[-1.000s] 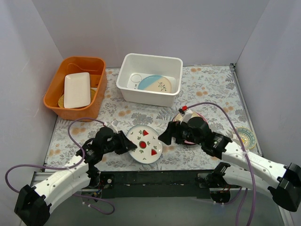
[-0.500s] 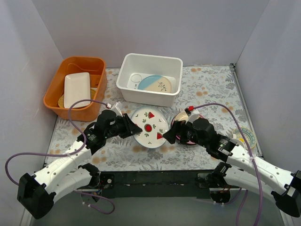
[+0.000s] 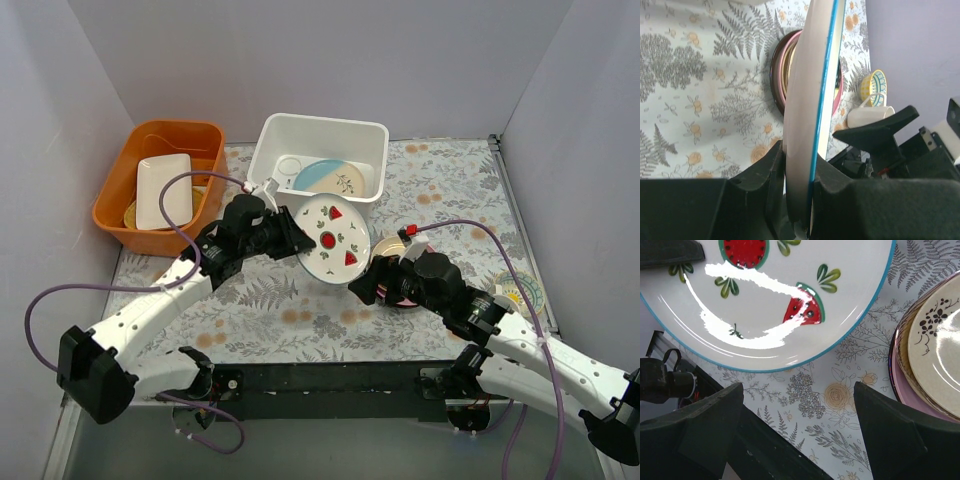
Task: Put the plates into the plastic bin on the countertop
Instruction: Place the plate in the plastic bin.
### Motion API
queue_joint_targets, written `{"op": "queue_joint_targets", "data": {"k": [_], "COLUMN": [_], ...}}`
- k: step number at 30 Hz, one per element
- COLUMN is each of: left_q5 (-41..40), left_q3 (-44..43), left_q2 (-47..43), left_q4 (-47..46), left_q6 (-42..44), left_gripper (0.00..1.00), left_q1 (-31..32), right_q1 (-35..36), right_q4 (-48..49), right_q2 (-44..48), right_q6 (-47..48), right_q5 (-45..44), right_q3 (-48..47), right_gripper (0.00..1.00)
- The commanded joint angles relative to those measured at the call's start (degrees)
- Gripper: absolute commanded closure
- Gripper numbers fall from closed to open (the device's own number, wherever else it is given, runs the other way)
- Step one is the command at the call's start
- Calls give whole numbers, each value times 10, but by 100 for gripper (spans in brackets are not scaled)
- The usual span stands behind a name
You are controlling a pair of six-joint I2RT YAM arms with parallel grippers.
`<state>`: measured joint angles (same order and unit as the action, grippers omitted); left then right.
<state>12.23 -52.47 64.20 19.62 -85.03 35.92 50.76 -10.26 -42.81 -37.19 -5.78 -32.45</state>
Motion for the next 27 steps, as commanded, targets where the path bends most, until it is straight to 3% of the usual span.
{"op": "queue_joint_targets", "data": {"k": [1, 13, 27], "left_q5": [-1, 37, 111], "left_q3": [-105, -268, -424], "left_q2": [41, 178, 299], "left_q4": [-39, -20, -14], "left_q6": [35, 64, 69], "left_gripper": [100, 100, 100], "left_q1": [-1, -35, -131], "right_q1": [2, 2, 2], "right_q4": [12, 12, 10], "right_q2": [3, -6, -21], "right_q6": [11, 15, 19], "right_q5": [-7, -3, 4], "right_q3": [-9, -9, -2], "right_gripper": [2, 2, 2]}}
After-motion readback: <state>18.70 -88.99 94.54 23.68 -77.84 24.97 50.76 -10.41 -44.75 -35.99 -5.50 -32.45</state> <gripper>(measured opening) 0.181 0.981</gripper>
